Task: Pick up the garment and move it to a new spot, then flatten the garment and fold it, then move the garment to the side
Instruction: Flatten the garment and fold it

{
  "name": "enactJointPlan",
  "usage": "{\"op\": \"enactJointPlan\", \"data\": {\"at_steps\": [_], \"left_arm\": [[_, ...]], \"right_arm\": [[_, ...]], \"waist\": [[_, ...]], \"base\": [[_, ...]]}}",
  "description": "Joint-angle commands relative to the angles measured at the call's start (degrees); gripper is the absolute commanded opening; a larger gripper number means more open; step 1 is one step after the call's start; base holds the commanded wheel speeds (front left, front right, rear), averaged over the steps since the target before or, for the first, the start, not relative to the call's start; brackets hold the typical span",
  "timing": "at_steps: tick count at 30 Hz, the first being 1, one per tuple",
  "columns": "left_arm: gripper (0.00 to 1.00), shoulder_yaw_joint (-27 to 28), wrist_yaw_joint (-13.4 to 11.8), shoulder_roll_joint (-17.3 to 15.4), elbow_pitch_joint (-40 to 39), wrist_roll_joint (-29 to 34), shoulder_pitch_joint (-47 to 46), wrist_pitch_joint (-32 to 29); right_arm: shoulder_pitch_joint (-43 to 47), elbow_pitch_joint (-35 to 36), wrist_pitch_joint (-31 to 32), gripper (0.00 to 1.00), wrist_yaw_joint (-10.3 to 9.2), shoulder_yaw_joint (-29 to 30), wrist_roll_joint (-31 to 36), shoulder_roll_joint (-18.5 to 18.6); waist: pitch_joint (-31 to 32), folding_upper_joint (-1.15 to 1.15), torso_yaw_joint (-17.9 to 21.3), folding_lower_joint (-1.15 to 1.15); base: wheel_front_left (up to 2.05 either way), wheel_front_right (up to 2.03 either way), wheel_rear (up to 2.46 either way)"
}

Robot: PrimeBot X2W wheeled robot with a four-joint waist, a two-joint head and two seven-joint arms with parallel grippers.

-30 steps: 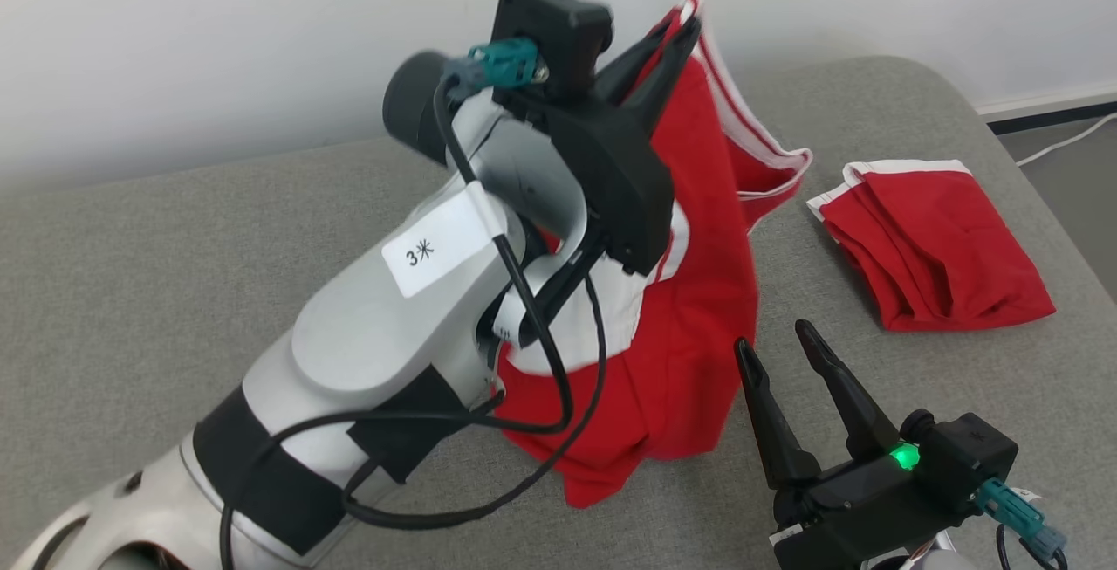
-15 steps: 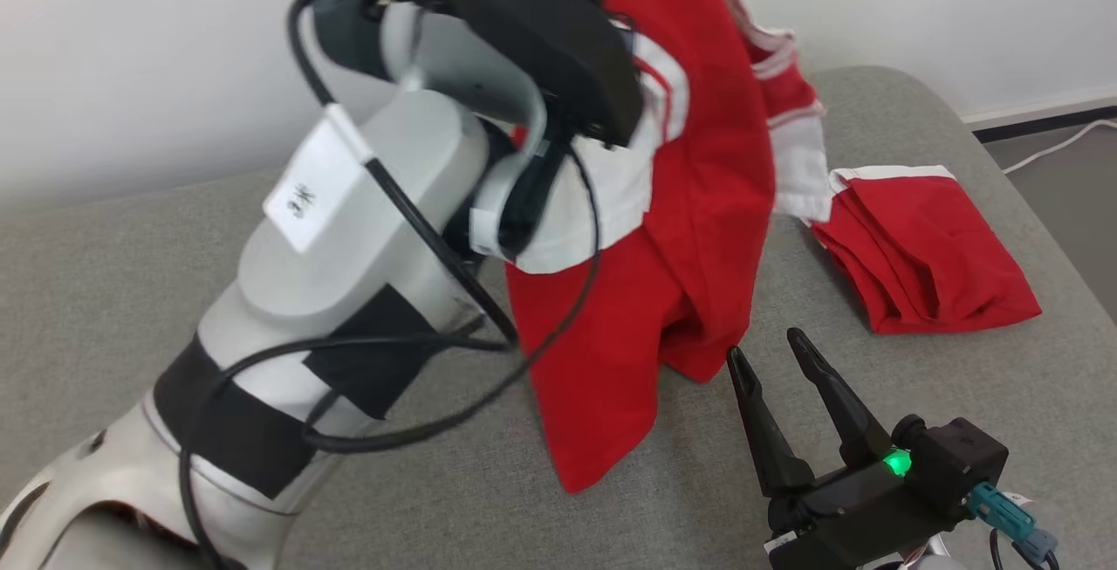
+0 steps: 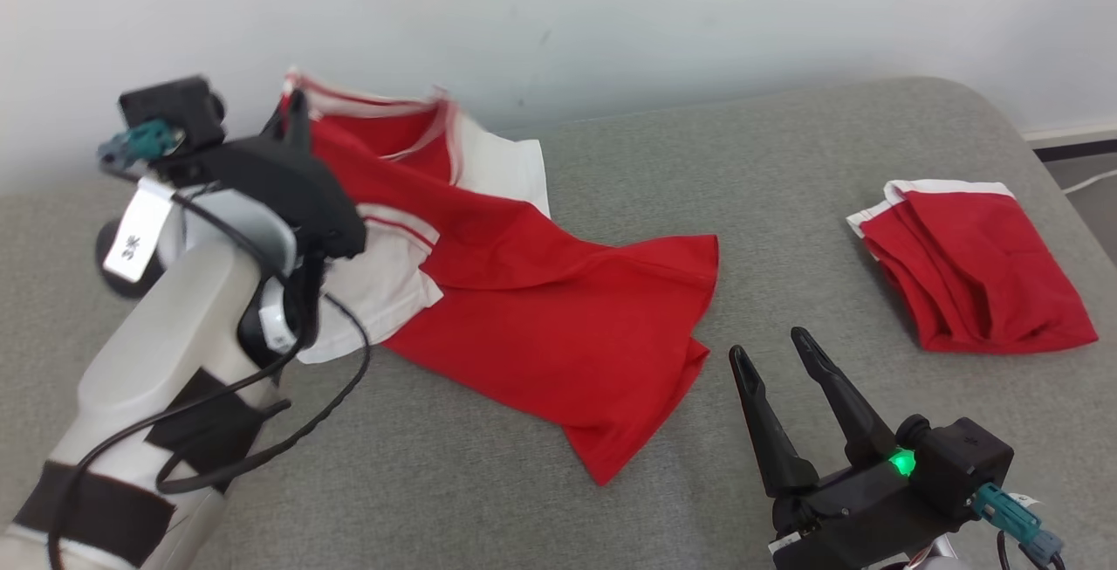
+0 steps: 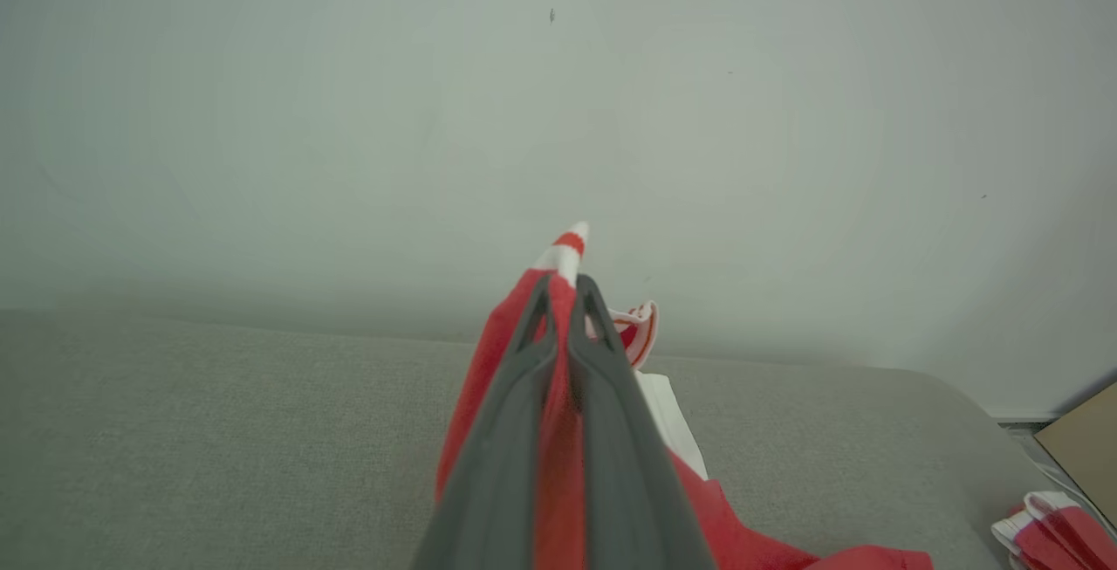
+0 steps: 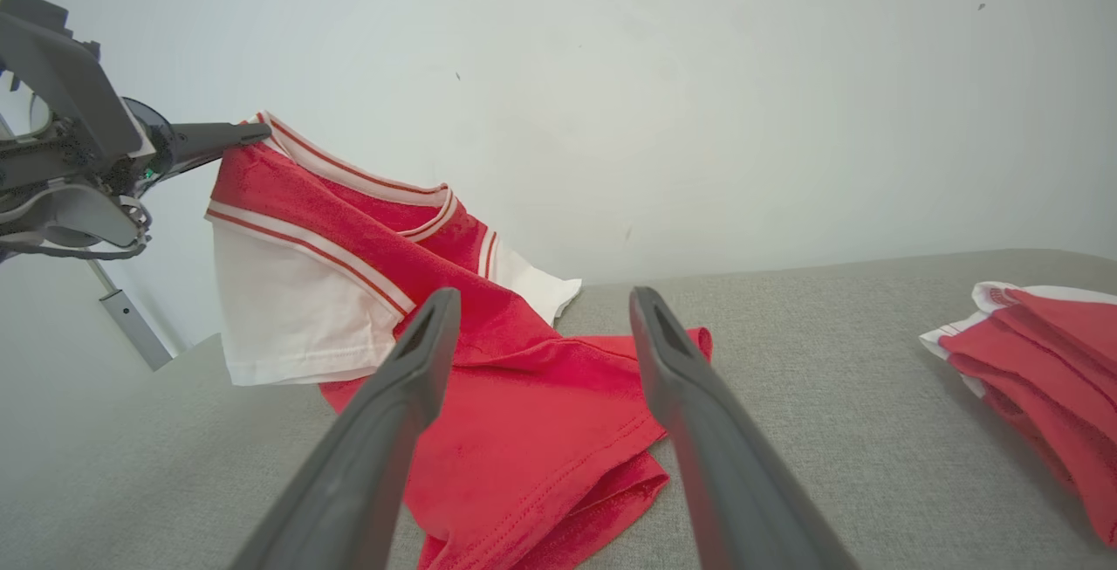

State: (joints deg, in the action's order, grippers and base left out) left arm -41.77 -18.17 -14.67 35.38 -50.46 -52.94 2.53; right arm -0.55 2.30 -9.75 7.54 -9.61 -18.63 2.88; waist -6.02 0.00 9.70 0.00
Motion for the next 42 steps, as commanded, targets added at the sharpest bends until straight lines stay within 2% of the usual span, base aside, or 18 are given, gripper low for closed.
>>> {"op": "enactJointPlan", "data": {"at_steps": [1, 11, 18, 19, 20, 26, 35, 42], "left_arm": [[0.00, 0.4, -0.3, -0.7, 0.5, -0.2, 1.1, 0.1], [0.00, 3.5, -1.6, -3.9, 3.5, -3.1, 5.1, 1.3], [0.00, 3.9, -2.8, -5.5, 4.2, -2.4, 5.1, 1.7], [0.36, 3.6, -2.5, -5.6, 4.3, -2.2, 5.0, 1.7], [1.00, 3.5, -2.3, -5.5, 4.4, -2.1, 4.9, 1.8], [1.00, 3.0, -1.6, -4.6, 5.6, -2.3, 4.9, 2.2], [1.00, 2.6, -1.2, -5.8, 6.1, -2.4, 6.1, 1.8], [1.00, 1.4, -2.2, -7.2, 3.4, -4.0, 10.1, -4.0]], "right_arm": [[0.0, 0.4, 0.0, 1.00, -0.11, 0.1, 0.6, 0.0], [-0.3, 1.6, 0.9, 1.00, -0.11, 0.7, 1.1, 0.0], [-0.7, 2.0, 1.0, 1.00, -0.11, 0.7, 1.2, 0.0], [-0.8, 2.0, 1.0, 1.00, -0.11, 0.6, 1.2, 0.0], [-0.9, 2.0, 1.0, 1.00, -0.11, 0.6, 1.2, 0.0], [-1.3, 1.6, 1.0, 1.00, -0.11, 0.3, 1.0, 0.0], [-1.2, 1.2, 0.6, 1.00, -0.11, 0.7, 0.8, 0.0], [-0.7, 1.3, 0.5, 1.00, -0.11, 1.1, 0.7, 0.0]], "waist": [[-0.3, 0.00, -0.9, 0.00], [-1.5, 0.00, -3.6, 0.00], [-2.2, 0.00, -4.0, 0.00], [-2.3, 0.00, -4.0, 0.00], [-2.4, 0.00, -4.0, 0.00], [-2.9, 0.00, -3.6, 0.00], [-2.9, 0.00, -3.7, 0.00], [-2.8, 0.00, -4.6, 0.00]], "base": [[0.00, 0.00, 0.00], [0.00, 0.00, 0.00], [0.00, 0.00, 0.00], [0.00, 0.00, 0.00], [0.00, 0.00, 0.00], [0.00, 0.00, 0.00], [0.00, 0.00, 0.00], [0.00, 0.00, 0.00]]}}
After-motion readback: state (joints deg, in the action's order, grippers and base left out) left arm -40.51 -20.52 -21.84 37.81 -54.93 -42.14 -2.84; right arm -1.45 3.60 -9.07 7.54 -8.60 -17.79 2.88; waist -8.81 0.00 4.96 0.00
